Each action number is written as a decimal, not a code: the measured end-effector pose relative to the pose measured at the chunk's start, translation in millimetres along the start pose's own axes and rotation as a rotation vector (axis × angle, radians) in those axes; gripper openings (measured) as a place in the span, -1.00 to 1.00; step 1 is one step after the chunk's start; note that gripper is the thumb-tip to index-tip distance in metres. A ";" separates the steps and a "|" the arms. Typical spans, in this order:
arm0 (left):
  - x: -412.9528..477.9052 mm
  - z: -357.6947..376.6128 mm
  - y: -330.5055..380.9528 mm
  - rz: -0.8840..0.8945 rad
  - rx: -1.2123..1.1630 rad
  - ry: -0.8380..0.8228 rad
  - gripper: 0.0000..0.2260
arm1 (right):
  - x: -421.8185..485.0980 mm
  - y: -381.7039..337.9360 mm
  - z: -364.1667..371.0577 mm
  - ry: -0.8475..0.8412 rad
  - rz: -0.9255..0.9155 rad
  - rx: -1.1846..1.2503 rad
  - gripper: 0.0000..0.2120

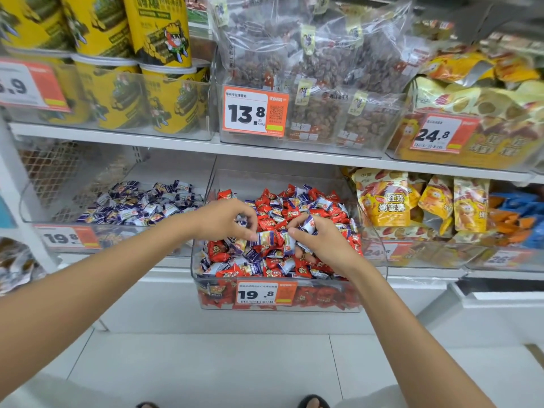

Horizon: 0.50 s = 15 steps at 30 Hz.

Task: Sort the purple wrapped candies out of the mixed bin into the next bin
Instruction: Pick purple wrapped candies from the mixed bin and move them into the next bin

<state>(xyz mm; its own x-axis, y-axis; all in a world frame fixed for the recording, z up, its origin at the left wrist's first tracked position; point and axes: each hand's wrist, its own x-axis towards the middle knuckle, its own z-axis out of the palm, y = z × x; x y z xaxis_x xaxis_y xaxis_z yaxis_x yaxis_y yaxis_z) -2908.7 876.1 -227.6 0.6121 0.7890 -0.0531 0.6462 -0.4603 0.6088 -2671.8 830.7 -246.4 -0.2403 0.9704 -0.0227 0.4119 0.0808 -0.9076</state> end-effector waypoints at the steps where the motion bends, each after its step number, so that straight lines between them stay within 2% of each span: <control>1: -3.5 -7.5 -1.2 0.007 -0.003 0.046 -0.90 | 0.6 -1.7 1.6 0.004 0.003 -0.012 -0.86; 9: -38.4 -43.8 -44.5 -0.061 -0.299 0.324 -0.87 | 28.5 -48.9 41.2 -0.010 -0.079 -0.032 -0.90; 15: -73.6 -79.7 -107.0 -0.185 -0.334 0.597 -0.85 | 86.3 -90.0 96.5 -0.078 -0.181 -0.114 -0.93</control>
<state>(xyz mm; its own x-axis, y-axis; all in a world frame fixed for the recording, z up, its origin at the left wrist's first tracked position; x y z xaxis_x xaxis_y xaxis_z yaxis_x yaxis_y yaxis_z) -3059.3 899.6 -225.7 0.0889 0.9746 0.2055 0.4823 -0.2227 0.8472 -2814.4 885.3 -207.2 -0.3851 0.9175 0.0997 0.4513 0.2815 -0.8468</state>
